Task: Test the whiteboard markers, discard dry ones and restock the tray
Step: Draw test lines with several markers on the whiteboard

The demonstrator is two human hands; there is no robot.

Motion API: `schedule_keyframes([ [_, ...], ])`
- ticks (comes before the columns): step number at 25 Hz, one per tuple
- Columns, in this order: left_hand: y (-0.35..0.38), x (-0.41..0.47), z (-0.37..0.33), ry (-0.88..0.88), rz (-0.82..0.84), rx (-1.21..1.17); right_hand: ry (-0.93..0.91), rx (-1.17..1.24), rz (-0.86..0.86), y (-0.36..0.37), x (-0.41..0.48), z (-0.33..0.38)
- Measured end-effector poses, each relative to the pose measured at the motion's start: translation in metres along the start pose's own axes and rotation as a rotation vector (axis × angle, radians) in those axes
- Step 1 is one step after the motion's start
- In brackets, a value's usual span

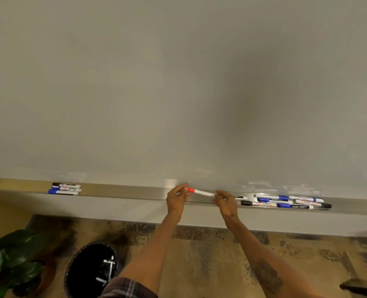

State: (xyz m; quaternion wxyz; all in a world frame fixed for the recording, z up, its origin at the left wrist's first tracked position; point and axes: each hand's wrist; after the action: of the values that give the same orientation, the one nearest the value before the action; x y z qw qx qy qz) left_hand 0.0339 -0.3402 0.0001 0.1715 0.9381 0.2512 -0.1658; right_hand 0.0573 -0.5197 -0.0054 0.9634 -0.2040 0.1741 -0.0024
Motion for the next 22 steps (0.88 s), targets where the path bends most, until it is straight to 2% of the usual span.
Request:
schedule_keyframes([
  [2, -0.008, -0.001, -0.022, 0.037, -0.005, -0.07, -0.044, -0.021, 0.043, 0.012, -0.007, 0.014],
  [6, -0.025, 0.0, -0.056, 0.105, 0.037, -0.06, -0.207, -0.331, 0.036, 0.046, -0.024, 0.046],
  [11, -0.035, -0.005, -0.093, 0.204, 0.091, -0.005, -0.479, -0.434, 0.063, 0.084, -0.045, 0.104],
  [16, -0.046, -0.008, -0.131, 0.195, 0.182, -0.053, -0.557, -0.336, 0.011, 0.1, -0.059, 0.139],
  [19, -0.048, -0.018, -0.15, 0.156, 0.312, -0.152, -0.549, -0.372, -0.037, 0.105, -0.07, 0.155],
  [22, -0.051, -0.024, -0.166, 0.197, 0.361, -0.163, -0.545, -0.476, -0.13, 0.106, -0.081, 0.173],
])
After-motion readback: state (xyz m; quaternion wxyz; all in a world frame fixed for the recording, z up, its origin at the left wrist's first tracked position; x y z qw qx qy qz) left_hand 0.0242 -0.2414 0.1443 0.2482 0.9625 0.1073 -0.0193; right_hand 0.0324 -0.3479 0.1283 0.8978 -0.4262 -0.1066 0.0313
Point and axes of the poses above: each hand's wrist, its own x-axis towards the middle knuckle, its own y-axis out of the palm, z = x × y, and after that the axes turned 10 degrees about -x, right-handed
